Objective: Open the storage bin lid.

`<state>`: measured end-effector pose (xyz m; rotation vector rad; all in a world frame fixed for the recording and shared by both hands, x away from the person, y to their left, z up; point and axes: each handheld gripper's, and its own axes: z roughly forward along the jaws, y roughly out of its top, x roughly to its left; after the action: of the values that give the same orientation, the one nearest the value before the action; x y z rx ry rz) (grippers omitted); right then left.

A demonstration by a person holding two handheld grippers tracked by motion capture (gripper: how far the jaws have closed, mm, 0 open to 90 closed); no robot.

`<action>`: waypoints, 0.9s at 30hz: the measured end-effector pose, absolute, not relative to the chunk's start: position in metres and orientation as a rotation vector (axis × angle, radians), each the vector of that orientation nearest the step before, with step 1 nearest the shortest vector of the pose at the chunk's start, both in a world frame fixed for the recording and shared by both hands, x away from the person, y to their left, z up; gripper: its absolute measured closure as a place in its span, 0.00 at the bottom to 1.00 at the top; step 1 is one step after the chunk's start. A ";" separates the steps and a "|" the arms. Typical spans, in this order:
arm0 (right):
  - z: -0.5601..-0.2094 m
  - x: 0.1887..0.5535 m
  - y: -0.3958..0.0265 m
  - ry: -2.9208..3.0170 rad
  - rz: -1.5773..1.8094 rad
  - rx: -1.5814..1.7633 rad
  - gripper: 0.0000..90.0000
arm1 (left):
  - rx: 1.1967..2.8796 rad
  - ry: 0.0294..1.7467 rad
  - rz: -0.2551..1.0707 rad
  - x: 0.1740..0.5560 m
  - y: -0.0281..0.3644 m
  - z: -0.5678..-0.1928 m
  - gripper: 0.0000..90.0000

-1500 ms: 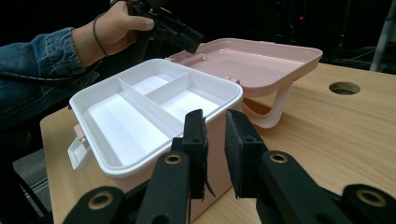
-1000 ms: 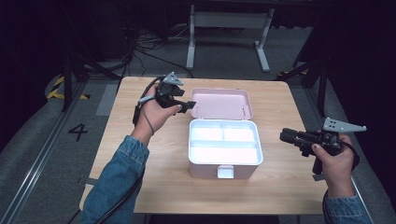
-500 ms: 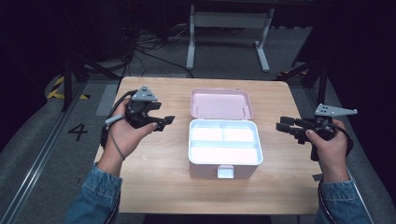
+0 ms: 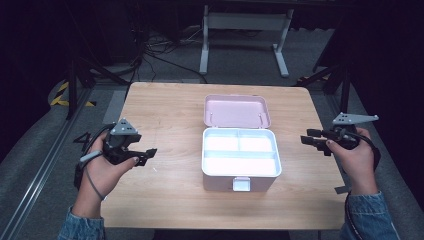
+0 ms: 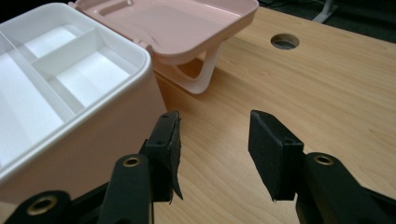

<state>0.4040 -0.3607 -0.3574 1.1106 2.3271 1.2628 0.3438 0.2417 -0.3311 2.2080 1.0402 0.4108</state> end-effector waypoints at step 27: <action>-0.391 0.405 -0.384 2.405 0.988 1.303 0.50 | 2.311 1.304 0.303 0.344 0.289 -0.401 0.30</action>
<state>0.4052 -0.3840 -0.3913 1.3029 2.4049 0.9876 0.3442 0.2890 -0.4012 2.3111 1.3039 0.3031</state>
